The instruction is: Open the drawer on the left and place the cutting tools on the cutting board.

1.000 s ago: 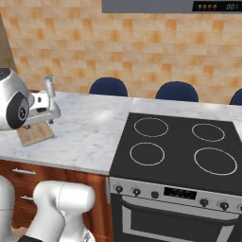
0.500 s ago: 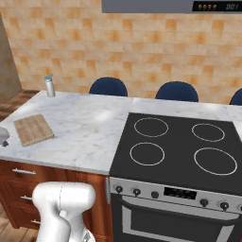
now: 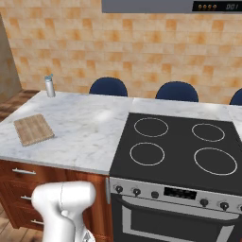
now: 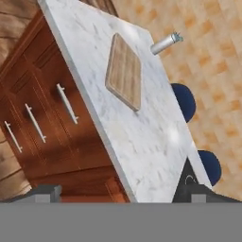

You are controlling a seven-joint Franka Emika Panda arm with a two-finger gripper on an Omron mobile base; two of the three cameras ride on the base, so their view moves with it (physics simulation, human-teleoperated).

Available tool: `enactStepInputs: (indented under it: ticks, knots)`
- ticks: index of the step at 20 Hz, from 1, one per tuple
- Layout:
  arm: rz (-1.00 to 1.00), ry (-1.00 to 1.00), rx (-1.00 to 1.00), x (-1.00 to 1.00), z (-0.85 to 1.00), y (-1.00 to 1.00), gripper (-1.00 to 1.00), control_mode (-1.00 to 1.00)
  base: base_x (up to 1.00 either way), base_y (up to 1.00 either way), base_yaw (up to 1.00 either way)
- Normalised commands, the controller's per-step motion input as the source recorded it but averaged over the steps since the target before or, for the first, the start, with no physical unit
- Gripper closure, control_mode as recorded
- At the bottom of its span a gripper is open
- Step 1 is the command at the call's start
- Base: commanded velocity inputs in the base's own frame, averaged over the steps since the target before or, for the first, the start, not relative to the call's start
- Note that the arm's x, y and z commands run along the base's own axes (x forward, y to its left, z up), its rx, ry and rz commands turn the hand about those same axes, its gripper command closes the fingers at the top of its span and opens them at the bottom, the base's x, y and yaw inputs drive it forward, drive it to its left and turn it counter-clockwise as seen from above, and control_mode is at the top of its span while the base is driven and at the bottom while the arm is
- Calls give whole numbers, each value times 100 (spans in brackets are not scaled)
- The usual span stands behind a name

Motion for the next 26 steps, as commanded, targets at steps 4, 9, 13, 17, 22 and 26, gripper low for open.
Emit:
enactStepInputs:
  ticks: [4, 9, 13, 17, 22, 26]
  knots:
    - [7, -16, -3, 41, -59, 0, -100, -100, 0, 0, 0]
    - [2, -1, -8, 48, -82, 0, -100, -100, 0, 0, 0]
    - [3, 0, -15, 30, -79, 2, -100, -100, 0, 0, 0]
    - [4, 0, -12, 7, -77, 21, -100, -100, 0, 0, 0]
    - [2, -11, -17, 11, -58, 47, -100, -100, 0, 0, 0]
    - [0, -16, -24, 13, -28, 59, -100, -100, 0, 0, 0]
